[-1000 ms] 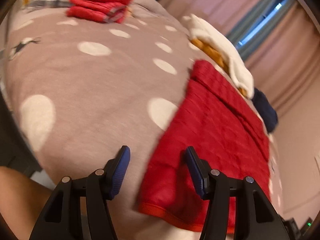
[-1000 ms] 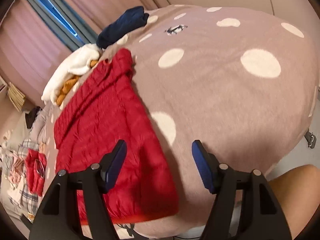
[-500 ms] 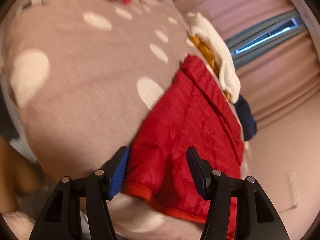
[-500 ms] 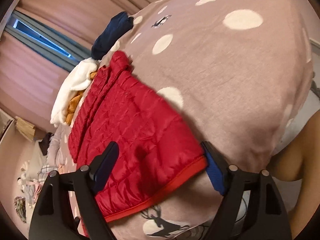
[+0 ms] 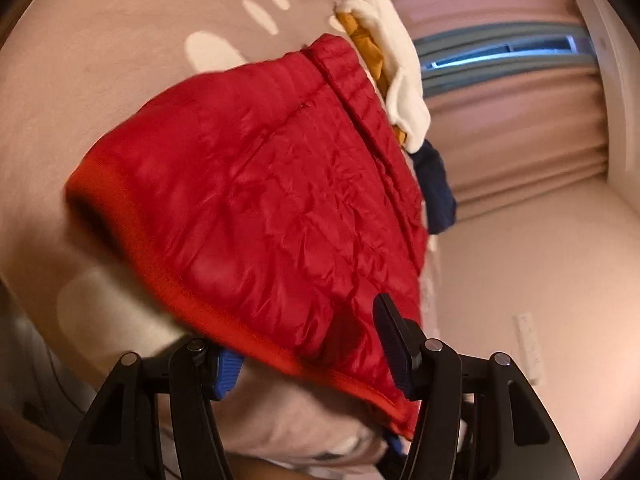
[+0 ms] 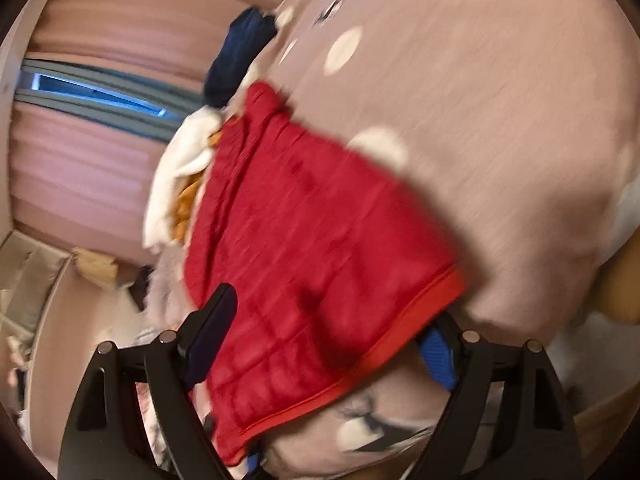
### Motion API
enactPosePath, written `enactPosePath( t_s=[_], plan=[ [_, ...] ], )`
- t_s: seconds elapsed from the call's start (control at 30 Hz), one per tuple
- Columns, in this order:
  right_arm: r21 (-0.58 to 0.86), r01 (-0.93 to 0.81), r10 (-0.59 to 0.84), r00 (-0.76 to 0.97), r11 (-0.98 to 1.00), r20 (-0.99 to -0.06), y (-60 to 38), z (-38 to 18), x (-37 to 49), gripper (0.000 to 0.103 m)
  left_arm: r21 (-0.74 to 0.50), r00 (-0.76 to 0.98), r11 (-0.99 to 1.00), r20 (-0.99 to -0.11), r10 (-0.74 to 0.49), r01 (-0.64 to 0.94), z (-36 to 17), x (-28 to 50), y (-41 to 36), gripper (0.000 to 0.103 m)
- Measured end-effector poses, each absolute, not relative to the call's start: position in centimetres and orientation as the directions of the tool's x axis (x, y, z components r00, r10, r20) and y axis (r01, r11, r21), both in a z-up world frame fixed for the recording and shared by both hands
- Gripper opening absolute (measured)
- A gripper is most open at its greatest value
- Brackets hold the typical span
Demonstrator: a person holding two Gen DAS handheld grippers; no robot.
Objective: Fold large clothes
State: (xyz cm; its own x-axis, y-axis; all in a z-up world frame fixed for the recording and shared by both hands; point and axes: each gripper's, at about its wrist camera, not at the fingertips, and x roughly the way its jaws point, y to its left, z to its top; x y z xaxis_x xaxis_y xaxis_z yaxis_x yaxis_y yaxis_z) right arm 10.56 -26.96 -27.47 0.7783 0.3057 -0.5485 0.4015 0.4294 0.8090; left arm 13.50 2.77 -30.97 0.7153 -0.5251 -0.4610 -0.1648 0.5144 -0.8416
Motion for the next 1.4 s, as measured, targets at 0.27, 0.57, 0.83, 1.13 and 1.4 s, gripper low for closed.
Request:
enactPosePath(
  t_s=[0.27,0.57,0.83,1.13,1.4],
  plan=[
    [0.829,0.337,0.366,0.777,0.447,-0.513,-25.2,-27.1,12.8,0.085,-0.857,0.733,0.497,-0.426,-0.53,-0.139,-30.7,16.0,3.5,0.058],
    [0.714,0.341,0.277,0.753,0.612,-0.597,-23.3,-28.0,15.5,0.044,-0.78,0.73,0.596,-0.519,-0.445,-0.191,-31.6,17.6,2.8,0.033],
    [0.61,0.335,0.189,0.75,0.718,-0.634,-23.5,-28.6,15.3,0.019,-0.689,0.76,0.696,-0.56,-0.331,-0.204,-31.5,16.9,1.8,0.023],
    [0.577,0.352,0.172,0.728,0.737,-0.664,-23.6,-27.8,15.9,0.016,-0.586,0.763,0.787,-0.594,-0.255,-0.193,-29.4,17.5,0.9,0.017],
    [0.539,0.3,0.139,0.765,0.787,-0.629,-23.0,-24.0,15.2,0.013,-0.513,0.833,0.851,-0.515,-0.202,-0.111,-25.2,16.0,0.9,0.015]
  ],
)
